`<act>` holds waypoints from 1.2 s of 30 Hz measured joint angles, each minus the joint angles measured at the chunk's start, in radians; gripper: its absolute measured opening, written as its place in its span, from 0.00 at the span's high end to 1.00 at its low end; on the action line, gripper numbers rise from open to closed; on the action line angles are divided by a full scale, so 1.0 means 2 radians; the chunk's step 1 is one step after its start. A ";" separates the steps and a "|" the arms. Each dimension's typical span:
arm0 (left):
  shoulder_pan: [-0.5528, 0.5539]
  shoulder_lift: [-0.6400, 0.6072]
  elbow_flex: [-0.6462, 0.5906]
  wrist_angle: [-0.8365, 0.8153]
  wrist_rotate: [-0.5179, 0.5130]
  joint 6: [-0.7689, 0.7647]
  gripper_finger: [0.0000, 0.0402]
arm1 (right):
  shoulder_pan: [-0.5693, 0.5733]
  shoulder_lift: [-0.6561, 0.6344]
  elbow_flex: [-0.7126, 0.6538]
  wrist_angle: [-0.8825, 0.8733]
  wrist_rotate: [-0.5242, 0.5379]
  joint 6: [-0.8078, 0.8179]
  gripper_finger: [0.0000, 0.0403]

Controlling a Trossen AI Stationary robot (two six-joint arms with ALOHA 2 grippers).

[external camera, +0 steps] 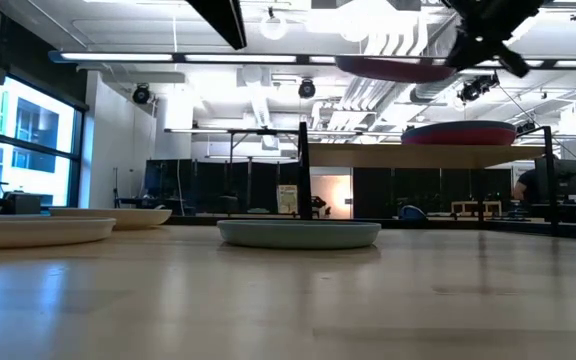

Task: Place and stack plates onto a shelf
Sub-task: Stack the purple plate on top of the blue plate on the shelf

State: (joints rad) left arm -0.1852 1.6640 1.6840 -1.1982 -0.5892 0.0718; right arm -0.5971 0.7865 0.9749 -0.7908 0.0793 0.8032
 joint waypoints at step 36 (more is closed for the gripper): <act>0.039 -0.093 -0.001 -0.158 -0.051 -0.057 0.68 | -0.234 -0.049 0.000 -0.134 -0.034 0.106 1.00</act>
State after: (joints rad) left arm -0.1074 1.4771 1.6827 -1.5139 -0.6918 -0.0414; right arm -1.0654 0.6877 0.9749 -1.0580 0.0118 1.0144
